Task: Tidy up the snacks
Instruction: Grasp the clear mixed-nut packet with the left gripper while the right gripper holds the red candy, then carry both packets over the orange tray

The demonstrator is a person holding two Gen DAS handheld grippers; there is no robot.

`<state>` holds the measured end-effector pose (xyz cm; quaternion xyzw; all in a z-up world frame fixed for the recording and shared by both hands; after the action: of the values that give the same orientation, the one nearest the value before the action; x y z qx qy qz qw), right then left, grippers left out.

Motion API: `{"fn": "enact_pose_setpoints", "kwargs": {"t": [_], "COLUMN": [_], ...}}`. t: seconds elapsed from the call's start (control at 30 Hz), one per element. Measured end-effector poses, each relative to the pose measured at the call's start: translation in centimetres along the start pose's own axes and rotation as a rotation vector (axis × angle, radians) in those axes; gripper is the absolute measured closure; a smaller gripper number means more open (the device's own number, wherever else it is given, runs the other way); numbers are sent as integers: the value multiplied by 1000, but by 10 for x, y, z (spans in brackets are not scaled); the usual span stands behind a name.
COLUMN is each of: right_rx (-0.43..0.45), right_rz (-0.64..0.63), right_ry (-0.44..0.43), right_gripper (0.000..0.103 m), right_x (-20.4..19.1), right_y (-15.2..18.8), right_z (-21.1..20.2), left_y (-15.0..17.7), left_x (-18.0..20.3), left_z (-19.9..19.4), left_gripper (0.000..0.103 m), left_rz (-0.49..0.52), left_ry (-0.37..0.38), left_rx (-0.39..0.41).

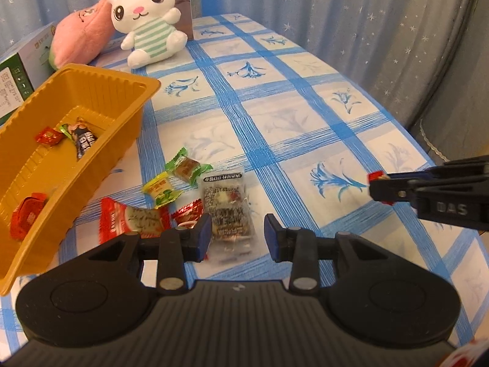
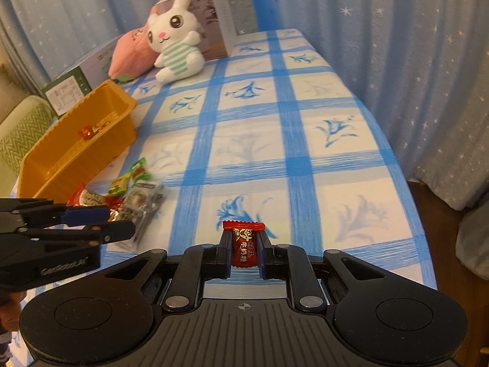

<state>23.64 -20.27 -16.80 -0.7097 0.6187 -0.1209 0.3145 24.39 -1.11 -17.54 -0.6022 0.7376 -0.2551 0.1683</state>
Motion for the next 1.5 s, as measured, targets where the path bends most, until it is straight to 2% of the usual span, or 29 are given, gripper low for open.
{"fn": "enact_pose_setpoints", "kwargs": {"t": [0.1,0.4,0.67,1.03,1.5], "right_rx": [-1,-10,-9,21,29], "right_rz": [14,36,37,12,-104], "right_ry": [6,13,4,-51,-206], "right_gripper": [87,87,87,87,87], "right_x": [6,17,21,12,-46], "right_y": [0,1,-1,-10,-19], "right_z": [-1,0,2,-9,-18], "left_y": [-3,-9,-9,-8,13], "left_x": [-2,-8,-7,-8,-34], "left_z": [11,38,35,-15,-85], "left_gripper": [69,66,68,69,69], "left_rz": [-1,-8,-16,-100,-207], "left_ry": [-24,-33,-28,7,-74], "left_rx": [-14,-66,-59,7,63]}}
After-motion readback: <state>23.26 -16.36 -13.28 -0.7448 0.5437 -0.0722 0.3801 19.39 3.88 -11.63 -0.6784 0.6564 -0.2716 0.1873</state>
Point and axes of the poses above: each gripper's, at about its wrist camera, not at the fingertips, and z roughly the way its jaws point, x to its right, y to its underside, the point moved 5 cm from there along z, roughly the way its jaws point, and after that the axes turned 4 degrees about -z, right-handed, at the moved point
